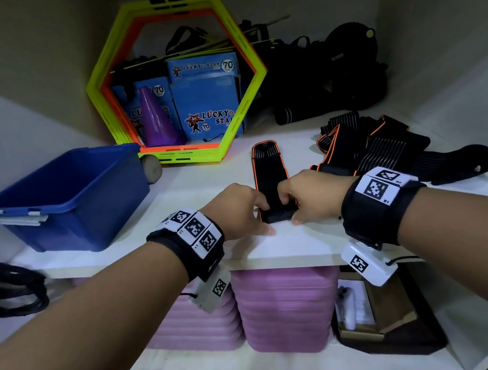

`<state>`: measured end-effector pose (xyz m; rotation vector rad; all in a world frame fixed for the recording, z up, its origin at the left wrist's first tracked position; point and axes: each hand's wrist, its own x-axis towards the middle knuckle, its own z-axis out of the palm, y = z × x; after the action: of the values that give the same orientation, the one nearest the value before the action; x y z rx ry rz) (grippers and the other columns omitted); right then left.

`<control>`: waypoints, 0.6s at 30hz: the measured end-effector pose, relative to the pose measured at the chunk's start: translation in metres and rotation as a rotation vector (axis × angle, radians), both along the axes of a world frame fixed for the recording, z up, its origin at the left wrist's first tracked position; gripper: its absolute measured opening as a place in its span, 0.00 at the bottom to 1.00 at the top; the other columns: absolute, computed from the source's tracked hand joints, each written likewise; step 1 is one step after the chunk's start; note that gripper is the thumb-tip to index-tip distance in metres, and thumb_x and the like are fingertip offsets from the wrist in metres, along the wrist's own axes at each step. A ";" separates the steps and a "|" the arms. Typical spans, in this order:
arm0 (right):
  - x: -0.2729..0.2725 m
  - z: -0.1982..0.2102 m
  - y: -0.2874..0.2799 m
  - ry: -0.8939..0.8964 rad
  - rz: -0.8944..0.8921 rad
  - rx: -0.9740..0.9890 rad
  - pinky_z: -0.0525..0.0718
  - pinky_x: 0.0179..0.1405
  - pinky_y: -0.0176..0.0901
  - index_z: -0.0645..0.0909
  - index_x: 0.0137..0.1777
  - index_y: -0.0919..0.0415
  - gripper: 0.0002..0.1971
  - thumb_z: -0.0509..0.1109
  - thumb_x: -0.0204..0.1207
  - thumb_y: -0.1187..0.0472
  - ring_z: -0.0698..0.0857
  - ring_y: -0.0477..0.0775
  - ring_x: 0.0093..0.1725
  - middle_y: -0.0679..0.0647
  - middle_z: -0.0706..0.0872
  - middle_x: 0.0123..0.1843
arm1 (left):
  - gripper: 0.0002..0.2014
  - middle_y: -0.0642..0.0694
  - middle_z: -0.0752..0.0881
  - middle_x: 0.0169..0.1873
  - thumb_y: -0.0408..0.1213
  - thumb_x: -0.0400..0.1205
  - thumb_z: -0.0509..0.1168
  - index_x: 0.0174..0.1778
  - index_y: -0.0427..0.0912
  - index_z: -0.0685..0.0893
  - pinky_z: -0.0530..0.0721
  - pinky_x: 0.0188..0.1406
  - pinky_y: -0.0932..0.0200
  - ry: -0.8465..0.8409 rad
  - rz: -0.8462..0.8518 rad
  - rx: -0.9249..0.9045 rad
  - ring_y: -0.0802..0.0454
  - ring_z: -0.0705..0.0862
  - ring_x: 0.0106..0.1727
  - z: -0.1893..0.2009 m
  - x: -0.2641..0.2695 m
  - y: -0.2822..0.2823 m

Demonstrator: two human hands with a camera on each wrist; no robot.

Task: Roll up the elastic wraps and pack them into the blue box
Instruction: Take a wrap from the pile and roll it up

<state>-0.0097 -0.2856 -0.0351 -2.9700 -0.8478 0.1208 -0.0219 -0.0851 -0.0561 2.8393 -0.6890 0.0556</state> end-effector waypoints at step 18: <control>0.005 0.005 0.005 0.616 -0.629 0.703 0.89 0.20 0.49 0.71 0.62 0.70 0.09 0.61 0.88 0.65 0.86 0.61 0.25 0.65 0.84 0.22 | 0.07 0.41 0.93 0.42 0.38 0.84 0.67 0.51 0.38 0.83 0.82 0.42 0.56 0.218 0.388 -0.448 0.45 0.85 0.39 0.000 0.019 -0.025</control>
<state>-0.0052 -0.2804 -0.0300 -2.1774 0.1224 0.5348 -0.0025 -0.1099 -0.0561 2.4506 -0.0586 -0.0344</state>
